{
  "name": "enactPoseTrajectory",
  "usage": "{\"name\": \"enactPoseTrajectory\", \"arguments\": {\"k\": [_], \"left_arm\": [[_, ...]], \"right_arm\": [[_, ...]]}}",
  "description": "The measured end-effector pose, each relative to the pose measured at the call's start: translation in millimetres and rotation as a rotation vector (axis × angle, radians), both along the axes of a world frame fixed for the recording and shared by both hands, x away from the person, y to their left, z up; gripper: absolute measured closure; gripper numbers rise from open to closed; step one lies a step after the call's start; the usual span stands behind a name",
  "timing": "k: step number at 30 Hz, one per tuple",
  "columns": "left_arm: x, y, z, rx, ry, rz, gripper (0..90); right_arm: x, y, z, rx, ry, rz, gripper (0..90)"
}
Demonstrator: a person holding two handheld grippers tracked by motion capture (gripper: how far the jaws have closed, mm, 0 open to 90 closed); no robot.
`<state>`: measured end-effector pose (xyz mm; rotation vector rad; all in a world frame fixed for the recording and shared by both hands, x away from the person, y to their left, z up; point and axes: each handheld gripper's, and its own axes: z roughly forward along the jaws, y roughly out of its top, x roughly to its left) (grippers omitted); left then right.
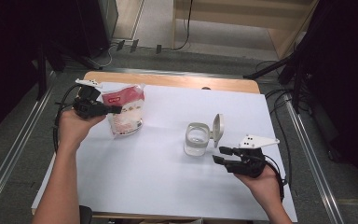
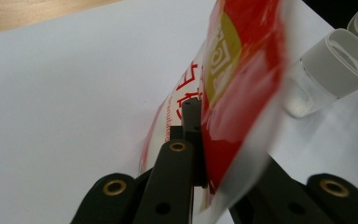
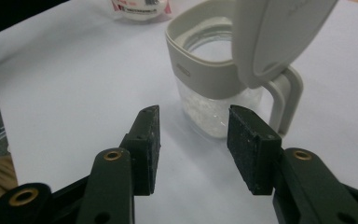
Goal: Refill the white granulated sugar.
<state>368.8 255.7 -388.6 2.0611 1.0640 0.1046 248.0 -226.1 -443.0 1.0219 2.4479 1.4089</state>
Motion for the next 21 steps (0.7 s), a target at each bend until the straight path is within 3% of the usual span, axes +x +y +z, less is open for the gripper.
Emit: {"name": "enactPoseTrajectory", "arguments": {"k": [3,7,15,17,21], "left_arm": [[-1.7,-5.4,6.6,0.004,0.002,-0.005,90.0],[-5.8,-14.3,17.7,0.009,0.005,-0.06,90.0],[-12.9,-31.4,36.0,-0.016,-0.003,-0.107,90.0],[-14.1,-34.5,39.1,-0.04,0.012,-0.135,90.0],[-17.9,-40.5,47.0,-0.072,0.003,-0.173,90.0]], "right_arm": [[-2.0,3.8,3.2,0.01,-0.005,0.006,54.8],[-4.8,10.1,7.0,0.017,-0.001,0.016,53.9],[-8.9,28.0,9.5,0.016,-0.001,0.057,52.7],[-9.3,32.1,9.1,0.01,-0.002,0.059,51.9],[-11.9,40.3,8.6,0.0,0.013,0.06,51.7]]}}
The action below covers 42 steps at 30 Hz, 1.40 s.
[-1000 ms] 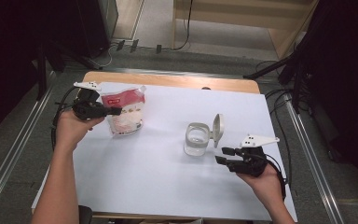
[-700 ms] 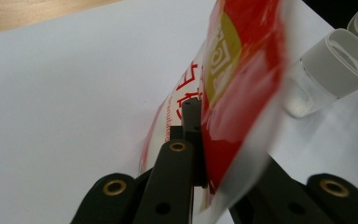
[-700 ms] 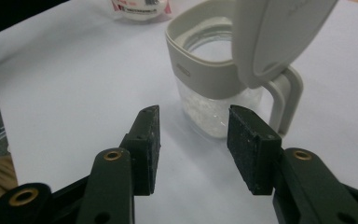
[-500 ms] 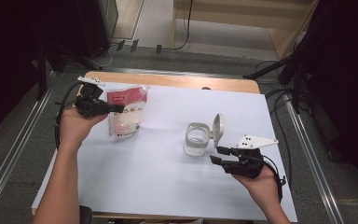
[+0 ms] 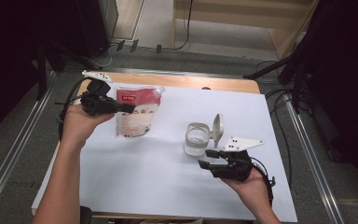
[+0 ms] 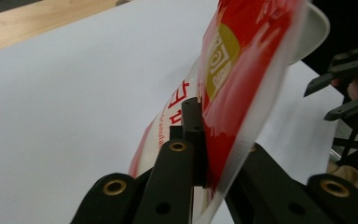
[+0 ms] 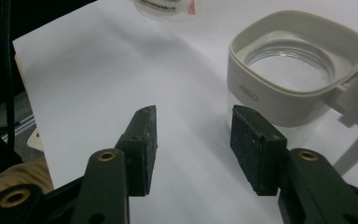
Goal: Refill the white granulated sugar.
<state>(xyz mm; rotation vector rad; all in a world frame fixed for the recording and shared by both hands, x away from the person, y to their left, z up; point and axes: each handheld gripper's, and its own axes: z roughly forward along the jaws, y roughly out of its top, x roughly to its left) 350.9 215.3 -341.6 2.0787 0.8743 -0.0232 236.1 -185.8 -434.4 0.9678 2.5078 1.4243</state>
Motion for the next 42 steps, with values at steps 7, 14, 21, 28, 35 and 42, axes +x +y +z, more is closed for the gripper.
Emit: {"name": "enactPoseTrajectory", "arguments": {"k": [7,14,21,28,35,42], "left_arm": [[-8.8,-20.0,12.9,0.018,-0.012,-0.051,90.0],[-14.9,-36.1,19.8,0.03,-0.024,-0.087,90.0],[-17.7,-47.3,20.5,0.046,-0.021,-0.118,90.0],[-18.8,-49.8,21.3,0.04,-0.01,-0.113,90.0],[-24.5,-53.6,28.9,0.047,-0.009,-0.127,90.0],[-30.1,-57.5,33.2,0.04,-0.009,-0.146,90.0]], "right_arm": [[-0.7,12.6,-0.7,-0.004,-0.007,0.013,50.9],[0.0,30.5,4.4,0.006,-0.03,0.013,52.3],[9.5,49.3,-2.0,-0.021,-0.028,0.031,53.4],[15.4,66.7,-10.6,-0.041,-0.022,0.049,54.1],[18.7,86.4,-18.5,-0.023,-0.033,0.063,54.1],[22.9,106.2,-29.6,-0.034,-0.027,0.063,55.3]]}}
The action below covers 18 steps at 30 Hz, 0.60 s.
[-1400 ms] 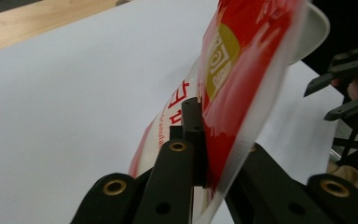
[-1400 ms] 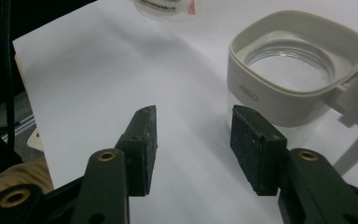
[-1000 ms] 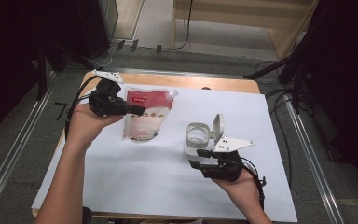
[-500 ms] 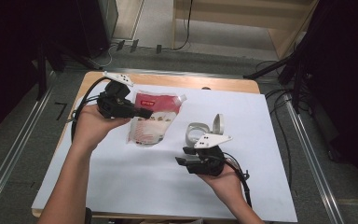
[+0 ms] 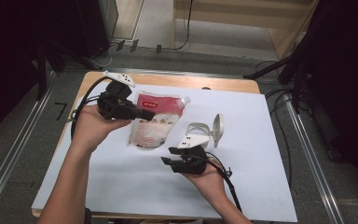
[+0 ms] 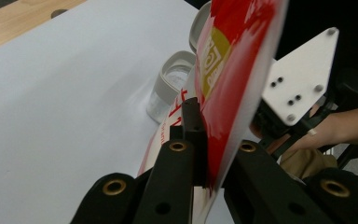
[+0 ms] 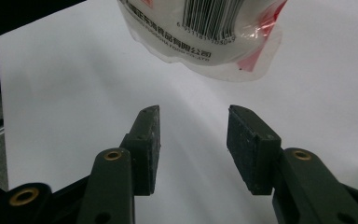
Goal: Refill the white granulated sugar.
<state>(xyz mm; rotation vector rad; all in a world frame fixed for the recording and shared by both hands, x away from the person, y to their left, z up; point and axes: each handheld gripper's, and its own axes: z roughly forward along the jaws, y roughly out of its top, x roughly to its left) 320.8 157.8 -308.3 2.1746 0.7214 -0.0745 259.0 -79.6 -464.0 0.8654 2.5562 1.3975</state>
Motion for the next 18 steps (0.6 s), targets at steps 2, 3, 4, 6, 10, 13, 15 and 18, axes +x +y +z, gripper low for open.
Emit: {"name": "enactPoseTrajectory", "arguments": {"k": [2,3,4,6,10,13,15,18], "left_arm": [[-0.5,0.3,-0.5,0.003,0.001,0.001,90.0],[-0.4,0.4,-0.9,0.007,0.005,0.0,90.0],[-0.8,0.2,-1.5,0.012,0.006,-0.001,90.0],[-1.3,0.2,-2.4,0.023,0.009,-0.001,90.0],[-2.6,1.4,-2.9,0.024,0.01,0.006,90.0],[-3.6,2.2,-2.3,0.024,0.015,0.006,90.0],[-3.7,2.1,-2.0,0.022,0.029,0.009,90.0],[-4.1,1.3,-2.5,0.017,0.04,0.008,90.0]], "right_arm": [[2.4,5.0,-4.3,0.008,0.016,0.006,55.5],[3.7,7.5,-6.2,0.013,0.017,0.006,55.6],[4.8,9.7,-7.9,0.012,0.019,0.002,55.8],[7.8,13.7,-11.4,0.018,0.02,-0.006,55.7],[12.3,20.2,-18.1,0.038,0.035,-0.024,55.7],[14.3,24.1,-22.6,0.031,0.031,-0.025,55.7],[15.4,26.5,-25.3,0.024,0.022,-0.023,55.8],[19.1,28.9,-28.4,0.026,0.01,-0.032,55.9]]}}
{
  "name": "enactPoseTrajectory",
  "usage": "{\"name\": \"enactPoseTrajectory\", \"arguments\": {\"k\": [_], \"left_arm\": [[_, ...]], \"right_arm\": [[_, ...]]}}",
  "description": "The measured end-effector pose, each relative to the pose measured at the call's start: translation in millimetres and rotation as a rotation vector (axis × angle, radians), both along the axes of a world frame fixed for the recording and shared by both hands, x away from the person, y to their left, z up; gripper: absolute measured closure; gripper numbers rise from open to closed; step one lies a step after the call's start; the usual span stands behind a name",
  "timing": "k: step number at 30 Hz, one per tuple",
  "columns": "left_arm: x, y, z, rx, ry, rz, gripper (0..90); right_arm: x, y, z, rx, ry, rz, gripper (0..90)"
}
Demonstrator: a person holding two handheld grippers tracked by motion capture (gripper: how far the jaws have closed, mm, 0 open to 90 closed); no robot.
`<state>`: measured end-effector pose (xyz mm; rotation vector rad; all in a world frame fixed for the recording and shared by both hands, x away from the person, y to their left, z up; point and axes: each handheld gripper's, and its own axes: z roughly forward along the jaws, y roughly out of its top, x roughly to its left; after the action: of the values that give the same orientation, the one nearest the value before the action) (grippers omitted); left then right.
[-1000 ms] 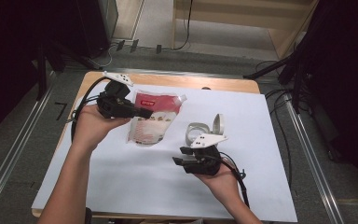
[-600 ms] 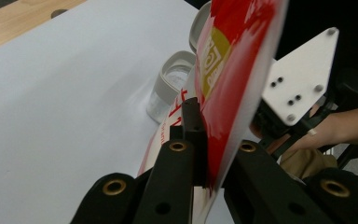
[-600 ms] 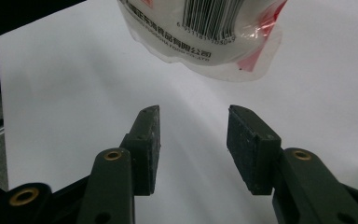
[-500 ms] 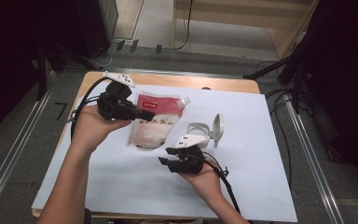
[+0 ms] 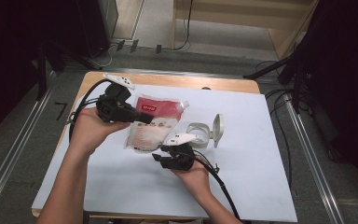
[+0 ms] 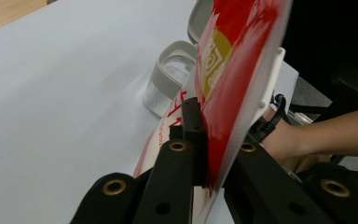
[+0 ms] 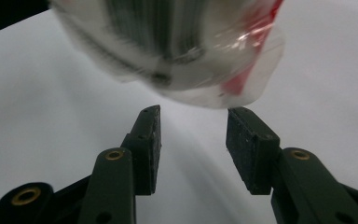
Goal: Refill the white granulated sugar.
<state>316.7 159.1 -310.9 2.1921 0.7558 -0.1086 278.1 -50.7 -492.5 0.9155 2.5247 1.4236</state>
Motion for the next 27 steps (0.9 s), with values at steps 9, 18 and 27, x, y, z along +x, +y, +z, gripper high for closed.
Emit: {"name": "enactPoseTrajectory", "arguments": {"k": [9,18,27], "left_arm": [[3.8,-1.2,-6.1,-0.016,0.068,0.015,90.0],[5.0,-11.9,-11.0,0.0,0.028,0.016,90.0],[1.8,-27.6,-21.4,0.1,-0.099,-0.056,84.2]], "right_arm": [[-1.3,3.5,-1.1,-0.008,-0.118,0.0,55.0],[-10.6,10.0,2.4,-0.036,-0.167,0.062,58.5],[-17.9,14.0,5.2,0.042,-0.091,0.096,62.2]]}}
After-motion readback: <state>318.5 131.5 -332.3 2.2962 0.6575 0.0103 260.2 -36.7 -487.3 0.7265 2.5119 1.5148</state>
